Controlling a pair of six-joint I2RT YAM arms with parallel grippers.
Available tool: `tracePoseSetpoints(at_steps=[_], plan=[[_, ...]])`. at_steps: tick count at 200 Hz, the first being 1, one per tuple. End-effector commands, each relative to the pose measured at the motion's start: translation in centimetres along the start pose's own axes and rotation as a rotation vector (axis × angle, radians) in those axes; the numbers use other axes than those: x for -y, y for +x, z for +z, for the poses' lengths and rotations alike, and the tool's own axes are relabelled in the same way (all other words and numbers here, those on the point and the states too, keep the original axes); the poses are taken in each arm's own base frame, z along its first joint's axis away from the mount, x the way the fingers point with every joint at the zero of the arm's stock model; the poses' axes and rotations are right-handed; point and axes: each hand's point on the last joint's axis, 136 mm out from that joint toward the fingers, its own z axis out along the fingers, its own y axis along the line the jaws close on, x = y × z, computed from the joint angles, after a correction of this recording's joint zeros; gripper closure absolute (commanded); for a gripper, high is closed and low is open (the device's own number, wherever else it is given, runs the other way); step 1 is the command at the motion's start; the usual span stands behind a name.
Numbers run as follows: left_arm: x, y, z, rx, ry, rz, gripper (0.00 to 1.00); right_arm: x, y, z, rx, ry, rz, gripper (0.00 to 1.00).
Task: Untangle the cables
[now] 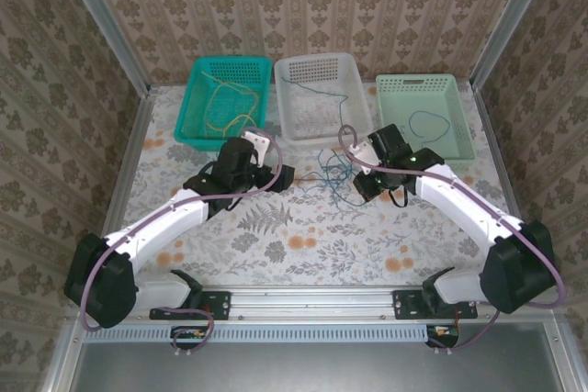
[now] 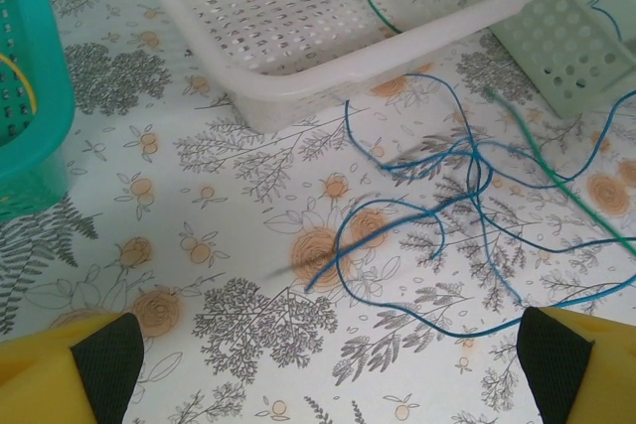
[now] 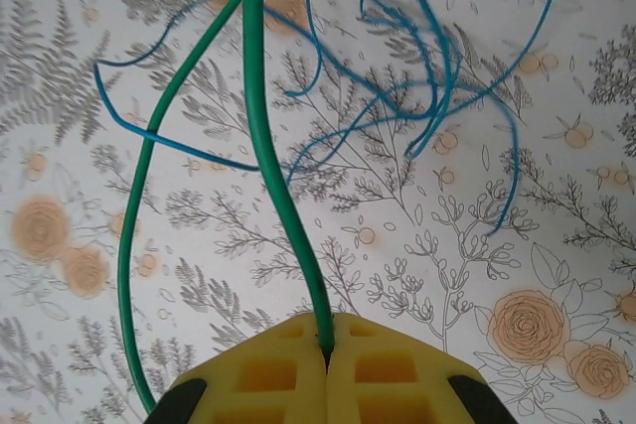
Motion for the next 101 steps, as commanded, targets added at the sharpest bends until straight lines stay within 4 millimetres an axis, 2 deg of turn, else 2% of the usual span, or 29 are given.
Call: tracePoseSetpoints(at_steps=[1,20,33,48,81,101], plan=[[1.6,-1.1,-0.4,0.043,0.074,0.034,0.00,-0.6,-1.2,-1.6,0.062,-0.025,-0.018,1.00],[2.3,-0.8,0.1,0.030,0.100,0.031,0.00,0.9,-1.2,-1.5,0.017,0.056,0.006,1.00],[3.4,-0.6,0.7,0.018,0.153,0.038,0.01,1.7,-0.9,-1.1,-0.027,0.092,0.026,1.00],[5.4,-0.1,1.3,-0.009,0.245,0.069,0.07,1.7,-0.9,-0.7,-0.038,0.087,0.030,1.00],[9.7,1.7,2.4,-0.102,0.432,0.174,0.12,1.1,-1.4,-0.4,-0.013,0.054,0.033,1.00],[10.7,2.7,3.3,-0.146,0.449,0.217,0.16,1.0,-1.5,-0.3,-0.015,0.046,0.037,1.00]])
